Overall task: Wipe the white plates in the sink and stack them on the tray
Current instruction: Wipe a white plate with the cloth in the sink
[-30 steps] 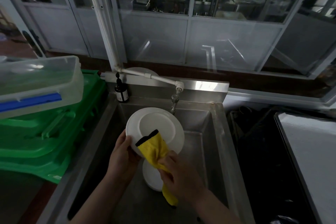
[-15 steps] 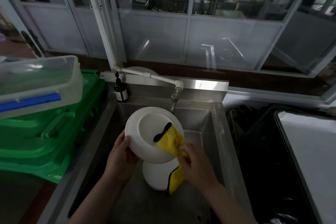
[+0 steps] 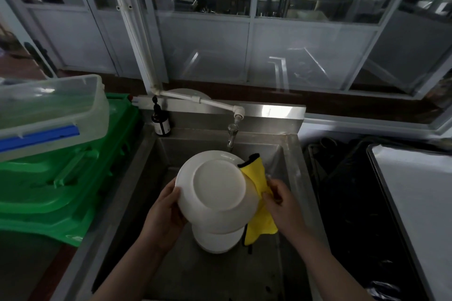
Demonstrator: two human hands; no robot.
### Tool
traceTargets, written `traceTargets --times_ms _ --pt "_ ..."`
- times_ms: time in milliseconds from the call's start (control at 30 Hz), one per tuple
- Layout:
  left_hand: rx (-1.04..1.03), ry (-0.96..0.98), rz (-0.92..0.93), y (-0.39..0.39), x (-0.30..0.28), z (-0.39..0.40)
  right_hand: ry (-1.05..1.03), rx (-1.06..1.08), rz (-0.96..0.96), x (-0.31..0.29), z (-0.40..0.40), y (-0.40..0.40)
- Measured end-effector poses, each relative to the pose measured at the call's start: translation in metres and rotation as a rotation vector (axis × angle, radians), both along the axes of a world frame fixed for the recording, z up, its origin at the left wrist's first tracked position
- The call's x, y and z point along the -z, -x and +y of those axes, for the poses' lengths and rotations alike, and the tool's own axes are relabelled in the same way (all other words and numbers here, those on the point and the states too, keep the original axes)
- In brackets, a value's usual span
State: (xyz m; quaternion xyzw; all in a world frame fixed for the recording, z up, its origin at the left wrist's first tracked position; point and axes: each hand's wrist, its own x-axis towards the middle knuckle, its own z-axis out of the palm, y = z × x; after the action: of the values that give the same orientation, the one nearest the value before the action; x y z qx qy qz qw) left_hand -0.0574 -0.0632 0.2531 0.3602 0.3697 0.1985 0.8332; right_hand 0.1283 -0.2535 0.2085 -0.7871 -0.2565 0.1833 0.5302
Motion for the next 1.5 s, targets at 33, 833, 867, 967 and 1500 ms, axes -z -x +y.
traceTargets --times_ms 33,833,867,967,1500 --pt "-0.006 0.003 -0.007 -0.002 0.001 -0.002 -0.015 0.021 0.025 -0.001 -0.001 0.002" --pt "-0.091 -0.102 -0.016 -0.030 0.008 -0.015 0.011 0.190 0.219 0.042 -0.044 0.013" --pt "-0.085 -0.105 -0.005 -0.030 0.009 -0.016 0.021 0.207 0.229 0.042 -0.049 0.009" --pt "-0.061 -0.127 0.029 -0.032 0.013 -0.018 0.047 0.269 0.224 0.042 -0.065 -0.004" --pt "0.017 -0.195 0.022 -0.046 0.018 -0.040 0.507 0.424 0.147 0.057 -0.160 -0.063"
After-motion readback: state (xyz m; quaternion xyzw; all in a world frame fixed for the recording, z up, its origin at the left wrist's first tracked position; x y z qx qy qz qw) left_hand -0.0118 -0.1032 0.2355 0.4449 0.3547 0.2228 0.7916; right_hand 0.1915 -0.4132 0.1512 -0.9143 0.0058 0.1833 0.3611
